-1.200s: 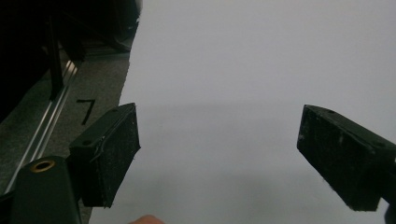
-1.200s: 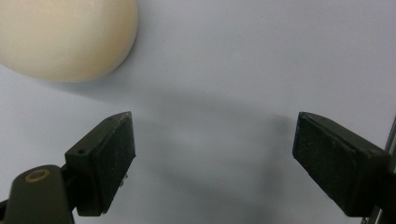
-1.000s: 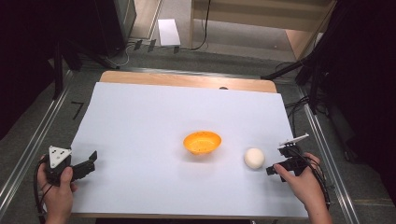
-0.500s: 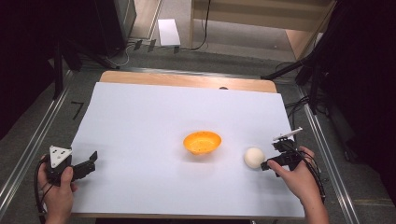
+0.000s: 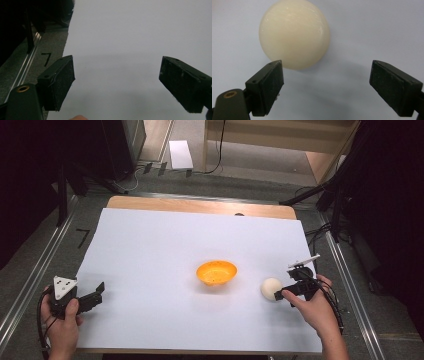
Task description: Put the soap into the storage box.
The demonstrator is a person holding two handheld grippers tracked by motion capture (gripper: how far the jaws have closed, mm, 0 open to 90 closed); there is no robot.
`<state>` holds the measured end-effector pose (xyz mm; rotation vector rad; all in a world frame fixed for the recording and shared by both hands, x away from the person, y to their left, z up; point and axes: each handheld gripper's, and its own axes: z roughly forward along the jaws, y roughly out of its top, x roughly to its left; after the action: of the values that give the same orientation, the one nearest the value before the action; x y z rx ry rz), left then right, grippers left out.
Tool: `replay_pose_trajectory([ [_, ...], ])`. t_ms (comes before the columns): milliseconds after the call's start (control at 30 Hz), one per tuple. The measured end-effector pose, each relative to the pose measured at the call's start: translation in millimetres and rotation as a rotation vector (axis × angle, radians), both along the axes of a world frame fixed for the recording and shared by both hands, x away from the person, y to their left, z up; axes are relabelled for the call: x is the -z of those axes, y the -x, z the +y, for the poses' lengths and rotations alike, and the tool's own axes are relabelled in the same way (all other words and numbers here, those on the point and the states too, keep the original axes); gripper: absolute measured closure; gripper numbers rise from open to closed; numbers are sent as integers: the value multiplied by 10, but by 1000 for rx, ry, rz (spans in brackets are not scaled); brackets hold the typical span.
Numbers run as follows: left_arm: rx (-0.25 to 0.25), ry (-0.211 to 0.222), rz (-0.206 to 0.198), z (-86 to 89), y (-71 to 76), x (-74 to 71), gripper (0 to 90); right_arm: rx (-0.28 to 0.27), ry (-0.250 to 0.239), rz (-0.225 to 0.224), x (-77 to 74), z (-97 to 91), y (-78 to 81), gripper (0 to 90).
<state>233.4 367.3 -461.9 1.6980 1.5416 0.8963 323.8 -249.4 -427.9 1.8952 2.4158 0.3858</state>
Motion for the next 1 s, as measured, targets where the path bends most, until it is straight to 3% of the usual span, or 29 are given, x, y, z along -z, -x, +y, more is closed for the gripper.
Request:
replay_pose_trajectory([
  [300, 1, 0, 1, 1, -1, 0, 139, -1, -7, -5, 1, 89, -61, 122],
  [633, 0, -3, 2, -2, -3, 1, 139, 46, -24, -35, -5, 157, -129, 122],
  [1000, -1, -4, 2, -4, -3, 0, 139, 58, -26, -28, 27, 305, -194, 130],
])
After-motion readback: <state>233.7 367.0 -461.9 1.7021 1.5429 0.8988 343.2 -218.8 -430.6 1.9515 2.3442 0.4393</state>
